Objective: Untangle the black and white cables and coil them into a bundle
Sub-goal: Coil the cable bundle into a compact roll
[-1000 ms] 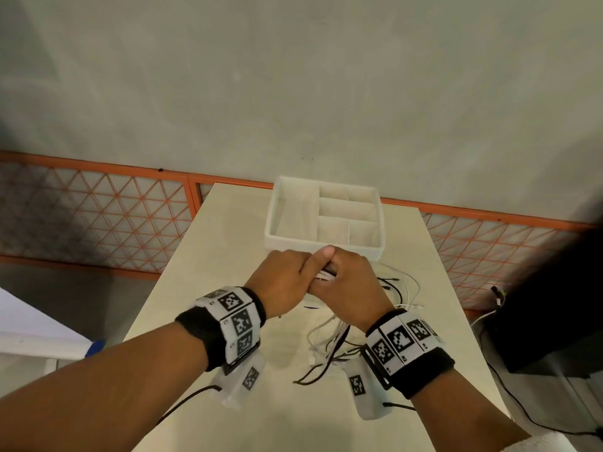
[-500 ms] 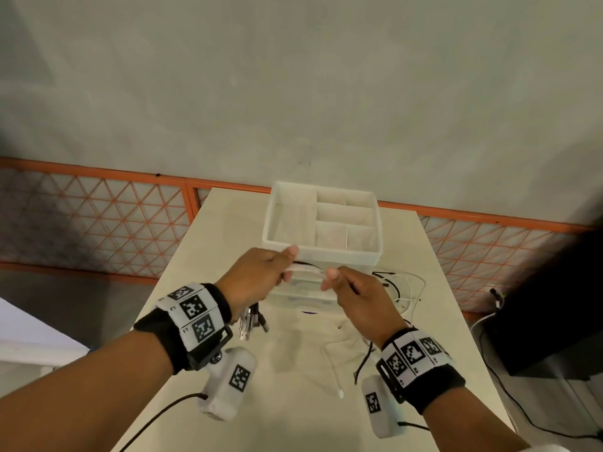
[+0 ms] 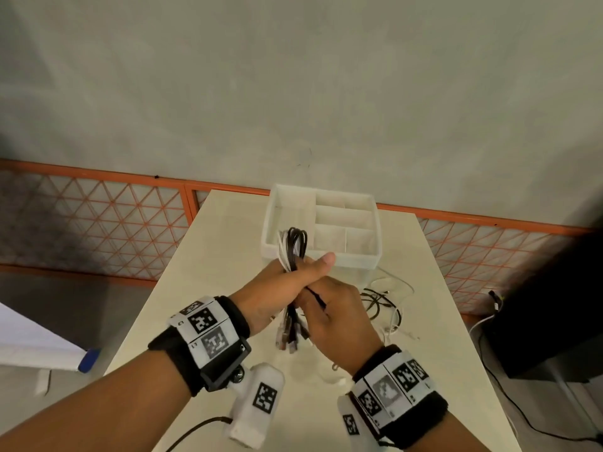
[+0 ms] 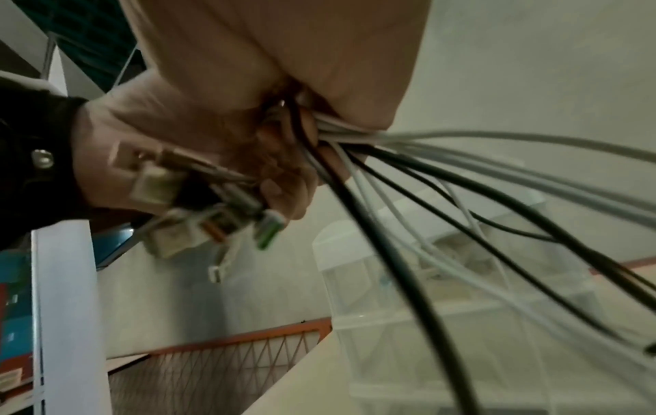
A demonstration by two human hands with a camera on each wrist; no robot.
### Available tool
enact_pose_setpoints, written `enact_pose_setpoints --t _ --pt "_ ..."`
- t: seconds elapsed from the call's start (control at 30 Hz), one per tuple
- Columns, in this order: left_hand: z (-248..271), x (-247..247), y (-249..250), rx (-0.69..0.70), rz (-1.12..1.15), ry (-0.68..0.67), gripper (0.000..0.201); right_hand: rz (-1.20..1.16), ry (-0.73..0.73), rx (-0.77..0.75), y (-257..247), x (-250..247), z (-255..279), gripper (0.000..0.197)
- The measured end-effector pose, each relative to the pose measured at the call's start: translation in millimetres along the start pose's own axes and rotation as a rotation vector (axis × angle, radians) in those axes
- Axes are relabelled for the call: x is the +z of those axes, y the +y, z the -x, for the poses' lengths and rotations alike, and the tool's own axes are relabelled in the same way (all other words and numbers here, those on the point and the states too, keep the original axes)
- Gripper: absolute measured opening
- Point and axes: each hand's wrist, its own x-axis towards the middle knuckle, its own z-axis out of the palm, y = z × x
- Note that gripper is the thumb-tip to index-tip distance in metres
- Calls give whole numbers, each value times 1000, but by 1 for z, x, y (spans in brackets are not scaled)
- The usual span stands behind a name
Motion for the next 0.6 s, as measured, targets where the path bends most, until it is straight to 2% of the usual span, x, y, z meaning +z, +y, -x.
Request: enact_pose_setpoints --t 0.03,0.1,0.13,0.2,0.27,0.33,0.4,0.47,0.53,0.6 --pt "-1 -4 -4 -25 45 38 43 -3 -40 -7 -1 -1 1 14" --pt "-1 -11 -8 -36 59 94 38 -61 -96 8 -6 -8 5 24" --pt "-2 -13 -9 -30 38 107 37 -95 -81 45 -8 -14 5 31" --pt "-2 -17 -10 -7 -33 124 35 -110 37 117 -10 -27 0 34" --pt "-1 -17 -8 18 -158 95 33 -38 93 124 -17 -39 -11 44" --pt "-1 -14 -7 28 -333 0 28 49 -22 52 -26 -46 -22 64" --pt "3 -10 -3 47 -461 -112 20 37 -107 17 -30 -50 -30 59" --pt "6 -7 0 82 -587 -182 18 -14 -37 84 -32 -52 -34 49" --pt "6 -9 0 102 -693 -183 29 -56 34 171 -32 -50 -34 50" --pt "5 -14 -1 112 -709 -141 39 -106 59 203 -31 -47 -32 51"
